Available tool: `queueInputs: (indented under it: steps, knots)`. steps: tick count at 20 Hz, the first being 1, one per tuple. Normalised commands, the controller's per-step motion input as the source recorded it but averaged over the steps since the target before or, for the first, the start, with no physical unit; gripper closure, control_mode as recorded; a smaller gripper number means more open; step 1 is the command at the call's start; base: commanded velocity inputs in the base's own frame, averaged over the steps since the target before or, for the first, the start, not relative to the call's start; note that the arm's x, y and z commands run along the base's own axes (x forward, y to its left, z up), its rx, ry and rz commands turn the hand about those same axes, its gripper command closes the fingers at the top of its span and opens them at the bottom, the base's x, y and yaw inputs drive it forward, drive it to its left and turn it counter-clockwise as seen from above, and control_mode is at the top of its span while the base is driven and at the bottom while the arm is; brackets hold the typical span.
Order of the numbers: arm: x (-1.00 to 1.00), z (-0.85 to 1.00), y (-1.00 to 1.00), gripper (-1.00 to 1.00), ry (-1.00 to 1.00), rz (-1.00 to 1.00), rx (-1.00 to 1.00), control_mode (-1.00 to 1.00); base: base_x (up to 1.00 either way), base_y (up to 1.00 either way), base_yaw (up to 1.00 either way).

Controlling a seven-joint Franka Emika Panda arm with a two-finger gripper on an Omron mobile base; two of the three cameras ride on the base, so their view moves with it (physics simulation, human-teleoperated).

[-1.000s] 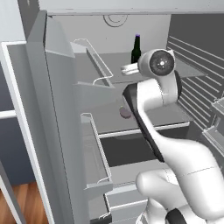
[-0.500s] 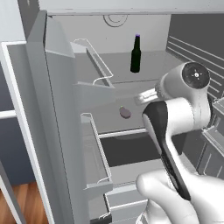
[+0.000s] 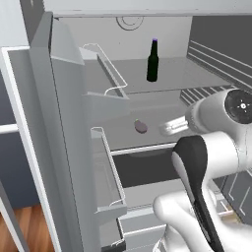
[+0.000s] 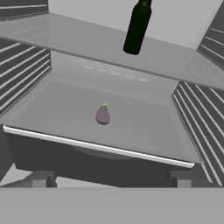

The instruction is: Place the beer on the top shelf of the fridge to keep it out of children's reach, and place the eggplant and mango on lower shelves for easy access.

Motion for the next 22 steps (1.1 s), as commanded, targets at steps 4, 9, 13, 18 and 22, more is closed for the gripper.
queueInputs:
  steps: [4, 9, 13, 18, 22]
  knots:
    - [-0.47, -0.01, 0.00, -1.00, 0.02, 0.00, 0.00, -1.00, 0.00, 0.00, 0.00]
    - [0.00, 0.00, 0.00, -1.00, 0.00, 0.00, 0.00, 1.00, -0.65, 0.05, -0.14]
    - [0.00, 0.00, 0.00, -1.00, 0.00, 0.00, 0.00, 1.00, -0.64, 0.31, -0.36]
    - [0.00, 0.00, 0.00, -1.00, 0.00, 0.00, 0.00, 1.00, -0.53, 0.48, -0.40]
    - [0.00, 0.00, 0.00, -1.00, 0.00, 0.00, 0.00, 1.00, -0.48, 0.27, -0.45]
